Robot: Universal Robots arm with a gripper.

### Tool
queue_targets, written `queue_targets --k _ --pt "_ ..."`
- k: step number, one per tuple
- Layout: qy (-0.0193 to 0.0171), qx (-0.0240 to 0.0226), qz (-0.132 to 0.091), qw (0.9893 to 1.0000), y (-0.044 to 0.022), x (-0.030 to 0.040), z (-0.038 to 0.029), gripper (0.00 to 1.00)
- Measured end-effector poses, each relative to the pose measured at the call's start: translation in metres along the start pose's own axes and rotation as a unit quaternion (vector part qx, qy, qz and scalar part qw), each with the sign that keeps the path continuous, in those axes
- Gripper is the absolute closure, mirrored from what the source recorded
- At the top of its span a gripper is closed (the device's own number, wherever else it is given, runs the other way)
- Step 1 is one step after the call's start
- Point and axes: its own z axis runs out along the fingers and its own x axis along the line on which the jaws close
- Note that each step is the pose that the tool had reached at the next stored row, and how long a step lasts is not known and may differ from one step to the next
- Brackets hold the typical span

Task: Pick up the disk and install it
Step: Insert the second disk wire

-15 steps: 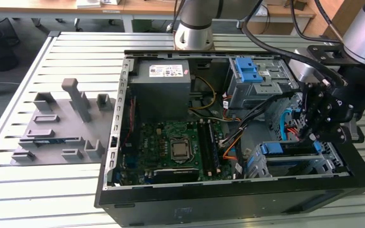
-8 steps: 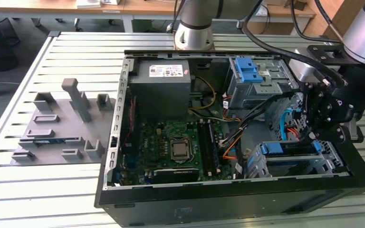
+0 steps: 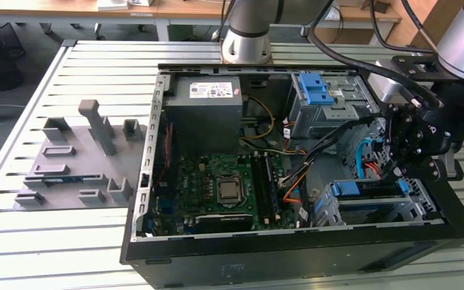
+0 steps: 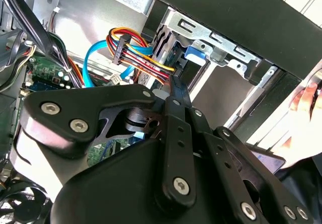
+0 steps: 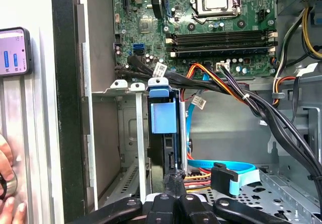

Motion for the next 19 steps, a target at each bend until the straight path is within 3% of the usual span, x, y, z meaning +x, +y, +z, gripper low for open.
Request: queue_targets --k 10,19 --pt "0.0 0.0 0.0 1.0 0.01 0.0007 -0.0001 0.89" --pt "0.0 0.0 0.0 1.0 0.0111 0.0005 -0.0014 0.89"
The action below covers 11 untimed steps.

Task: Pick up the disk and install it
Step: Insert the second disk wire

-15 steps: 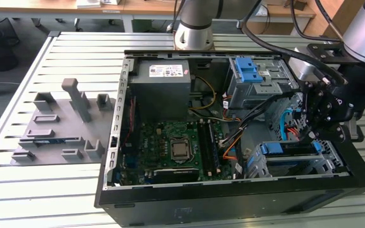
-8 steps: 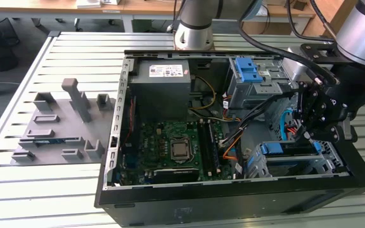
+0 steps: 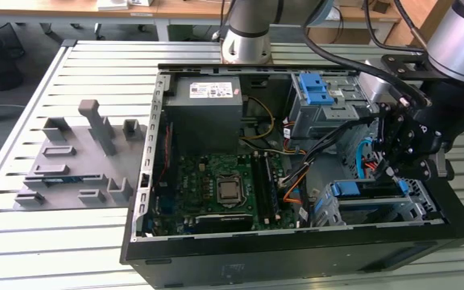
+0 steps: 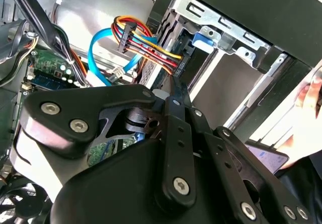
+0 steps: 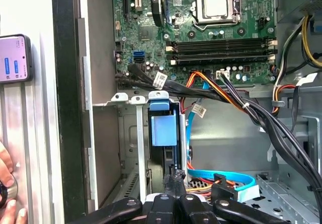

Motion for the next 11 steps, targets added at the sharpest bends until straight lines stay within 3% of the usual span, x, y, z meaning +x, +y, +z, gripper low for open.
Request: queue_targets --k 7,11 --pt "0.0 0.0 0.0 1.0 0.0 0.0006 -0.0089 0.89" --pt "-0.0001 0.0001 0.0 1.0 0.0014 0.0007 -0.0093 0.89"
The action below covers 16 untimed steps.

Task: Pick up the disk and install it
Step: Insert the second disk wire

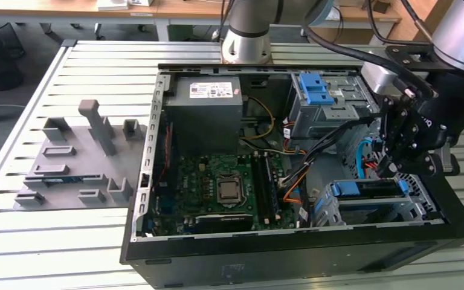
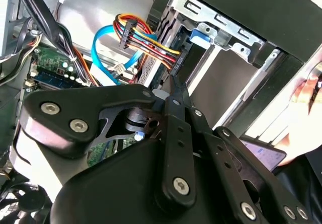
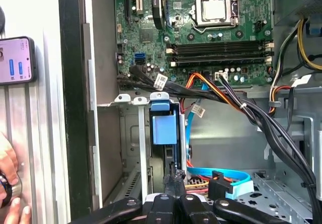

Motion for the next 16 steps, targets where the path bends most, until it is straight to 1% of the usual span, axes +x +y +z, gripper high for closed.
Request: queue_targets --k 2,4,8,12,16 --pt "0.0 0.0002 0.0 1.0 0.0035 0.0002 0.0 0.89" --pt "0.0 0.0007 0.0 1.0 0.0047 0.0004 -0.0005 0.89" --pt "-0.0001 0.0007 0.0 1.0 0.0057 0.0008 -0.0082 0.89" --pt "-0.0001 0.0007 0.0 1.0 0.0062 -0.0009 -0.0174 0.89" --pt "-0.0001 0.0007 0.0 1.0 0.008 -0.0019 -0.0233 0.89"
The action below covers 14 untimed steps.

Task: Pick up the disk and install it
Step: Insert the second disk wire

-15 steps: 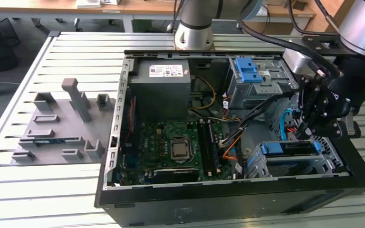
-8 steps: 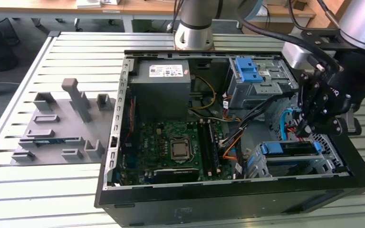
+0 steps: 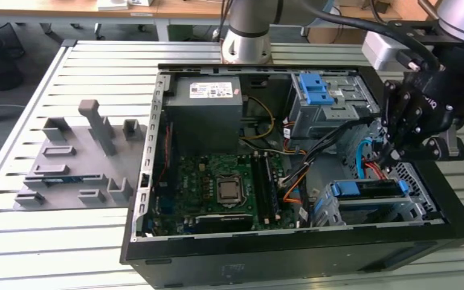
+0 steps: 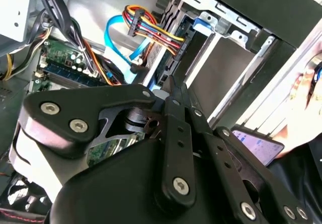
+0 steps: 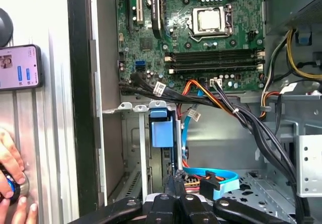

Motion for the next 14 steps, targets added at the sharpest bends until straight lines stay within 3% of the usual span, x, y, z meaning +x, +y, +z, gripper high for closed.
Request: queue_targets --k 7,14 --pt "-0.0001 0.0001 0.0 1.0 0.0076 -0.0026 -0.002 0.89" --pt "0.0007 0.0002 0.0 1.0 0.0086 -0.0152 -0.0058 0.89"
